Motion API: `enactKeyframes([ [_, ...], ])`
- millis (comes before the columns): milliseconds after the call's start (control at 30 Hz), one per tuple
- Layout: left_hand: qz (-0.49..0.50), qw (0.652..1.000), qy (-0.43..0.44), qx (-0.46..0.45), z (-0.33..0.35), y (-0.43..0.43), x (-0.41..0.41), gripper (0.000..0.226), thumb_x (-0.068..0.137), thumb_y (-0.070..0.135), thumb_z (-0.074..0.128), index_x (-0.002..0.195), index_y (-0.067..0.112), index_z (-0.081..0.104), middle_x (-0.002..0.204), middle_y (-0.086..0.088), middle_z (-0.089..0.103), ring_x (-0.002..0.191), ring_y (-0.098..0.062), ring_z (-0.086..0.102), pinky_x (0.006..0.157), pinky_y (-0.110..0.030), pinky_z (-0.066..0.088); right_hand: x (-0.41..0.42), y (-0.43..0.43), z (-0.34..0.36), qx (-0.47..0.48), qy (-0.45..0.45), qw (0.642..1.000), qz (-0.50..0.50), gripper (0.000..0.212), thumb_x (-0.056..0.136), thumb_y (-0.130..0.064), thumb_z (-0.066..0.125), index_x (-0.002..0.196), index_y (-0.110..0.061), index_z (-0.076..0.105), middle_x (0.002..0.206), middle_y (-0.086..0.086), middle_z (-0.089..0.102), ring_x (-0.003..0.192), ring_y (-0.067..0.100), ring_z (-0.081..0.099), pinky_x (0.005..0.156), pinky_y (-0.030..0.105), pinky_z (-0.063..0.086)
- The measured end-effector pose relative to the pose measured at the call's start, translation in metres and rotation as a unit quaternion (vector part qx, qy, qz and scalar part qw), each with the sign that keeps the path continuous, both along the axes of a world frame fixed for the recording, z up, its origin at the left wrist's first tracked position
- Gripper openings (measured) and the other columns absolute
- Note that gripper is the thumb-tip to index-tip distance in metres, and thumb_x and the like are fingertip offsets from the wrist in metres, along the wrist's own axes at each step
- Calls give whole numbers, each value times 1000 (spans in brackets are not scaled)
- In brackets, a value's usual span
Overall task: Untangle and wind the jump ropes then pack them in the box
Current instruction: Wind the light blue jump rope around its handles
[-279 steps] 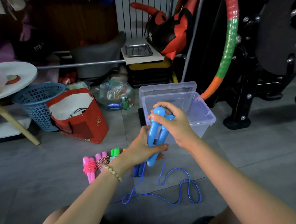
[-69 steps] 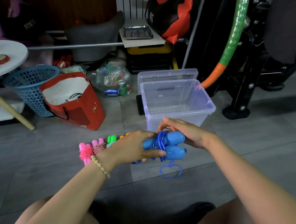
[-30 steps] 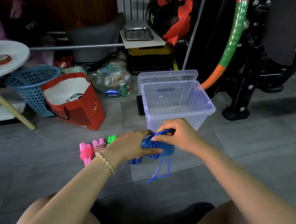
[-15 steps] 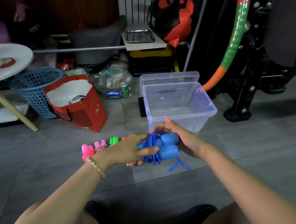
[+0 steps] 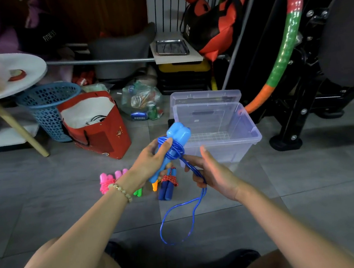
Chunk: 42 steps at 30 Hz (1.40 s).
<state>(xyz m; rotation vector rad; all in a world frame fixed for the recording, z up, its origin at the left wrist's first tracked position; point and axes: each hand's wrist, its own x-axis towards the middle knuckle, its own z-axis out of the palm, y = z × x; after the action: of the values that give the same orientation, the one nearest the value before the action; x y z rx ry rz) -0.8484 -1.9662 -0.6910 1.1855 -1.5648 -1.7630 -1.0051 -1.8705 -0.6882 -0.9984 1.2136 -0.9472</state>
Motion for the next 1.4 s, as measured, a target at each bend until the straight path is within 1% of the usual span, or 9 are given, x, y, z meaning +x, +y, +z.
enactKeyframes([
  [67, 58, 998, 3, -26, -4, -8, 2, 27, 93, 45, 50, 100, 19, 53, 55, -2, 54, 33, -13, 41, 36, -19, 33, 4, 5, 2, -13, 63, 998, 20, 22, 95, -44, 46, 109, -36, 61, 82, 11, 45, 53, 5, 36, 52, 20, 30],
  [133, 103, 992, -28, -73, -8, -16, 6, 33, 90, 46, 55, 101, 16, 51, 59, -3, 56, 34, -13, 43, 35, -20, 34, 4, 9, 0, -28, 111, 993, 26, 26, 94, -16, 55, 116, -29, 58, 82, 5, 52, 48, 0, 39, 49, 15, 32],
  [233, 88, 980, -92, -156, -11, -21, 12, 35, 87, 46, 61, 102, 16, 52, 62, 0, 59, 38, -12, 46, 37, -23, 37, 1, 10, 4, -90, 173, 980, -39, 24, 90, -3, 58, 114, -5, 62, 79, -3, 63, 46, -5, 51, 48, 7, 37],
  [400, -54, 951, -200, -228, -13, -12, 9, 35, 82, 49, 65, 101, 23, 52, 66, 9, 58, 51, -10, 54, 52, -25, 40, -6, 5, 11, -155, 198, 966, -65, 7, 87, -7, 63, 90, -12, 66, 73, -2, 69, 69, 4, 64, 70, 13, 47],
  [633, -221, 933, -209, -191, 3, 0, 1, 28, 84, 47, 64, 97, 26, 52, 49, 14, 57, 44, -5, 50, 47, -16, 38, -14, -3, 14, -180, 215, 956, -89, 8, 86, -10, 65, 80, -11, 61, 65, -8, 68, 65, 4, 65, 70, 13, 47],
  [867, -265, 855, -335, -295, 6, 11, -6, 53, 73, 67, 61, 111, 32, 54, 99, 8, 67, 88, -13, 62, 77, -34, 51, -5, -8, 10, -172, 224, 958, -57, 14, 80, -15, 73, 75, -14, 59, 68, -6, 68, 64, 7, 62, 68, 15, 48],
  [1000, -302, 832, -346, -310, 3, 17, -8, 47, 72, 71, 59, 103, 36, 56, 94, 11, 66, 88, -12, 62, 74, -30, 48, -10, -9, 9, -162, 246, 955, -27, 30, 72, -22, 81, 75, -15, 52, 59, -8, 55, 54, 2, 47, 59, 13, 40],
  [1233, -354, 877, -243, -214, 5, 22, -3, 35, 71, 66, 60, 90, 37, 56, 67, -2, 67, 58, -19, 63, 67, -37, 54, -20, -10, 9, -82, 168, 982, 28, 32, 74, -22, 79, 75, -16, 47, 66, -8, 47, 62, 7, 45, 64, 17, 40],
  [1400, -337, 916, -165, -143, 8, 27, -2, 19, 84, 52, 62, 94, 37, 57, 62, -5, 63, 49, -18, 52, 52, -32, 46, -24, -6, 15, 33, 18, 997, 60, 48, 84, -63, 44, 80, -17, 59, 82, -5, 60, 77, 9, 58, 76, 22, 47],
])
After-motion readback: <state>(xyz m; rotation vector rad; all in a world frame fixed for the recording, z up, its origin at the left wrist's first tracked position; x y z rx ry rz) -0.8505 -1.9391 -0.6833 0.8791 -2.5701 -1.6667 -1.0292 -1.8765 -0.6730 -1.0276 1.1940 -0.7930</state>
